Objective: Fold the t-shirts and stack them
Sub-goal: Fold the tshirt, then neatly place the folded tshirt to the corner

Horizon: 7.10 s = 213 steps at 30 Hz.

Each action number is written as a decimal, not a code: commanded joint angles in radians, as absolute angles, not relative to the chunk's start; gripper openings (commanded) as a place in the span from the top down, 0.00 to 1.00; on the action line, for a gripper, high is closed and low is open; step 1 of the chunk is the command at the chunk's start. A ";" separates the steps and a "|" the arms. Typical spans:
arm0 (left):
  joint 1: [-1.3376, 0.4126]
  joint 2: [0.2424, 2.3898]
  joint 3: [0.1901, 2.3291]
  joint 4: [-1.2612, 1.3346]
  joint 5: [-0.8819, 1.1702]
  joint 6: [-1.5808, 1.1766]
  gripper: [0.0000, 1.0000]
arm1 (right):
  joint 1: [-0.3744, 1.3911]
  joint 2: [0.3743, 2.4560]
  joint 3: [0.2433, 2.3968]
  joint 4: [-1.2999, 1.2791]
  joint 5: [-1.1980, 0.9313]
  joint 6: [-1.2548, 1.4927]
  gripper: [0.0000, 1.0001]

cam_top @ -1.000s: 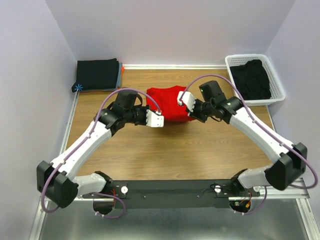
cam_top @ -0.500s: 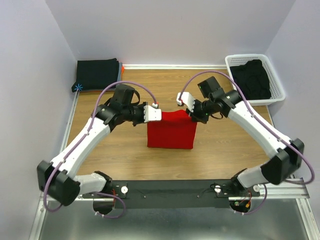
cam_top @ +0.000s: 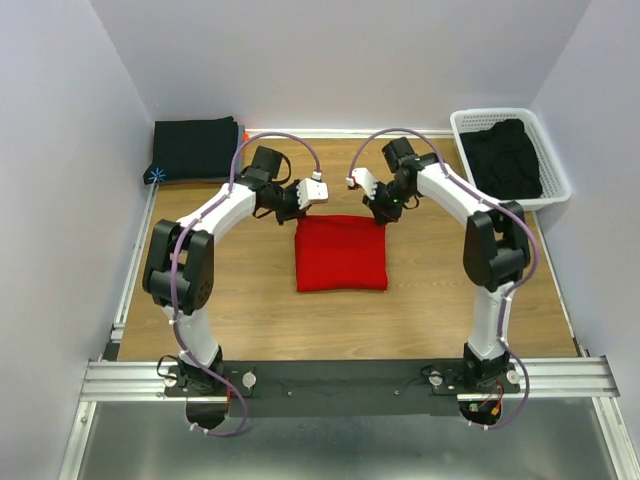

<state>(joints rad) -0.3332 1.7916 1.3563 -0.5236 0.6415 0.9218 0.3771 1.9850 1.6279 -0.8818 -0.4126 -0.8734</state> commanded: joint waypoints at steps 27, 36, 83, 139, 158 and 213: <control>-0.268 1.850 1.328 -0.457 0.618 0.953 1.00 | 0.379 2.045 1.779 -0.917 -0.500 -0.630 0.97; -0.224 1.968 1.462 -0.440 0.589 0.844 0.73 | 0.376 2.227 1.897 -0.905 -0.393 -0.571 0.72; -0.185 1.719 1.091 0.141 1.192 -0.242 0.48 | 0.250 2.007 1.537 -0.261 -1.069 0.458 0.32; -0.209 1.965 0.882 0.558 1.114 -0.589 0.07 | 0.399 2.249 1.292 -0.081 -1.072 0.580 0.00; -0.233 1.912 1.121 0.480 1.094 -0.564 0.05 | 0.235 2.141 1.512 -0.107 -1.163 0.577 0.00; 0.020 1.124 1.082 -0.341 0.377 0.078 0.02 | 0.980 2.028 1.557 -0.555 0.103 -0.209 0.34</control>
